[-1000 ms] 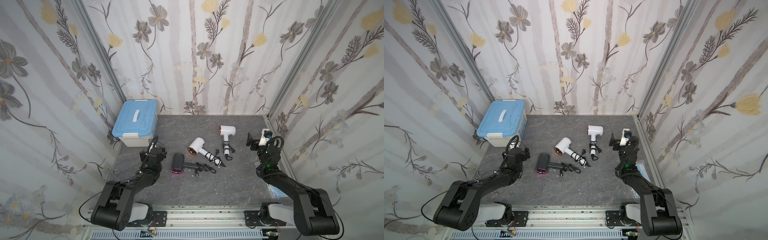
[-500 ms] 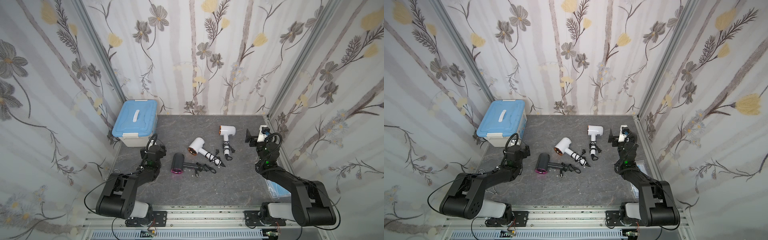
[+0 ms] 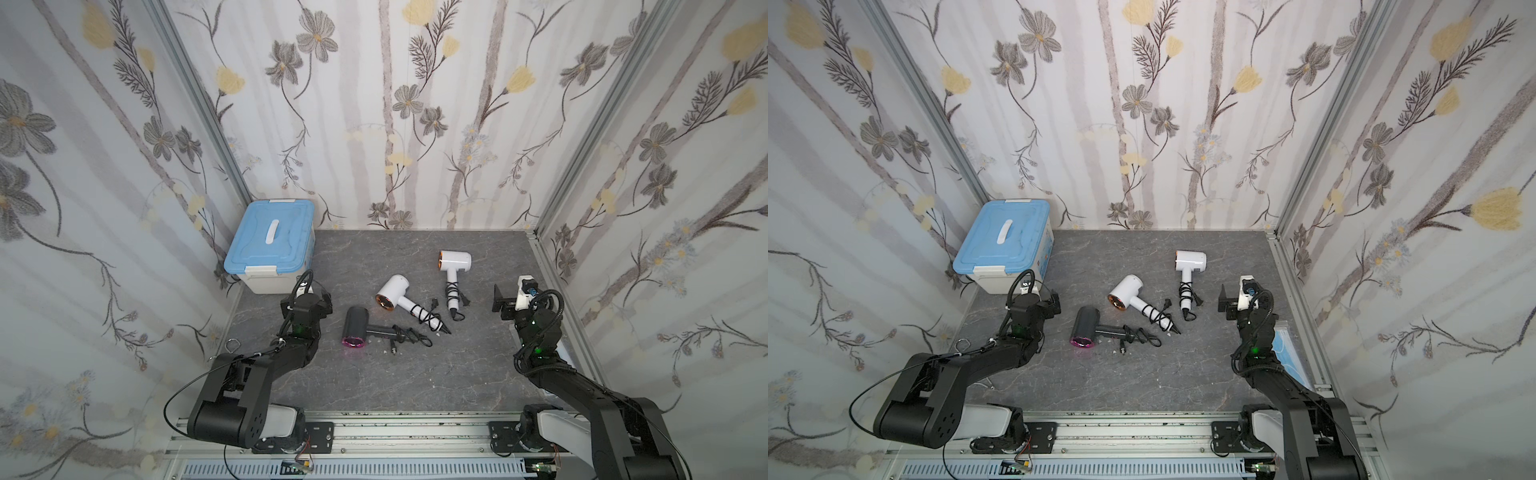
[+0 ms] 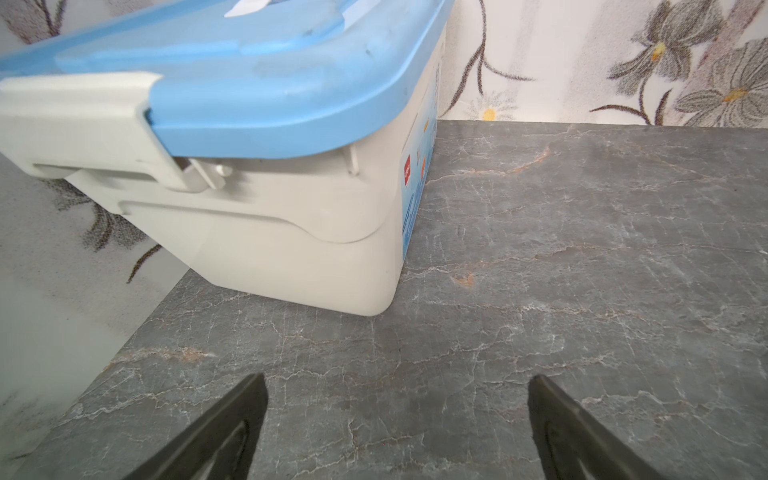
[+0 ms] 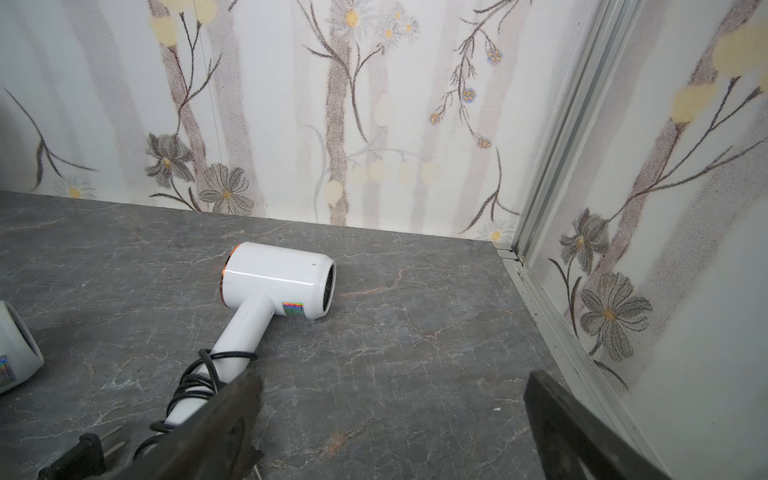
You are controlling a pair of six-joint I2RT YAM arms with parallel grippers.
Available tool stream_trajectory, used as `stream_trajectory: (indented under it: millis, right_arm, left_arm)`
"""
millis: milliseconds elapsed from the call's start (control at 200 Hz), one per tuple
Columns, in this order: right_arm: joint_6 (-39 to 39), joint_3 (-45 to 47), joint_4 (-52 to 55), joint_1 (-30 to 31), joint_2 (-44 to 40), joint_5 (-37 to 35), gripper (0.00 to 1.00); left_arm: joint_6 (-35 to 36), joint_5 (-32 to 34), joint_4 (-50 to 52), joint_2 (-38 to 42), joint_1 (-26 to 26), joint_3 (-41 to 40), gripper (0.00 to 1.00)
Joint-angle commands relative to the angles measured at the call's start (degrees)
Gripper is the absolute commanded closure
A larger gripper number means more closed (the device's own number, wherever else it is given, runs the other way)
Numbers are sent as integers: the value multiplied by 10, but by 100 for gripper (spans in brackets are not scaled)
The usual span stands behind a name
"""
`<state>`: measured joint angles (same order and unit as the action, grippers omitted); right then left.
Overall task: Wrap the cord around the hair dryer
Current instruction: Reset both arms
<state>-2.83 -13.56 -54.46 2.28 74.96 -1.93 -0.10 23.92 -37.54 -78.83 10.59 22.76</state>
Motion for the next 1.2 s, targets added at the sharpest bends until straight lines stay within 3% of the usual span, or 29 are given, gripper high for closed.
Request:
stream_trajectory:
  millis: [0,110,180,360,400,480,630,724,819,859,899,944,989,1029,1194]
  right_arm:
    - [8,1,-79,1,31,-5,0]
    - [12,-1,-108,1,64,-8,0]
    - [16,-1,-112,-2,69,-10,0]
    - [27,6,-131,-8,74,-12,0]
    - [30,11,-140,-11,77,-12,0]
    - [31,28,-202,-13,104,-13,0]
    - [42,15,-154,-18,93,-19,0]
    - [45,13,-154,-22,95,-10,0]
    - [46,12,-155,-25,96,-2,0]
    - [47,12,-156,-27,97,1,0]
    - [49,12,-154,-29,96,4,0]
    - [48,11,-154,-29,97,6,0]
    - [48,11,-154,-30,97,6,0]
    - [47,11,-154,-30,97,6,0]
    - [48,11,-153,-30,97,7,0]
  left_arm:
    - [4,-9,-24,0,1,1,0]
    - [25,8,-44,5,-4,-11,0]
    - [27,-16,-45,-6,-21,-2,0]
    - [25,-26,-104,-90,-33,23,0]
    - [13,-33,-59,-81,-36,34,0]
    - [11,-38,-75,-82,-40,28,0]
    - [7,-54,-73,-85,-48,31,0]
    - [-14,-102,-68,-85,-74,29,0]
    - [-7,-113,-192,-121,-81,-15,0]
    - [-19,-120,-121,-99,-81,-2,0]
    - [-11,-119,-177,-116,-83,-12,0]
    - [-20,-123,-129,-100,-83,-4,0]
    - [-12,-121,-169,-114,-84,-11,0]
    - [-19,-124,-135,-102,-84,-5,0]
    - [-16,-119,-150,-106,-83,-9,0]
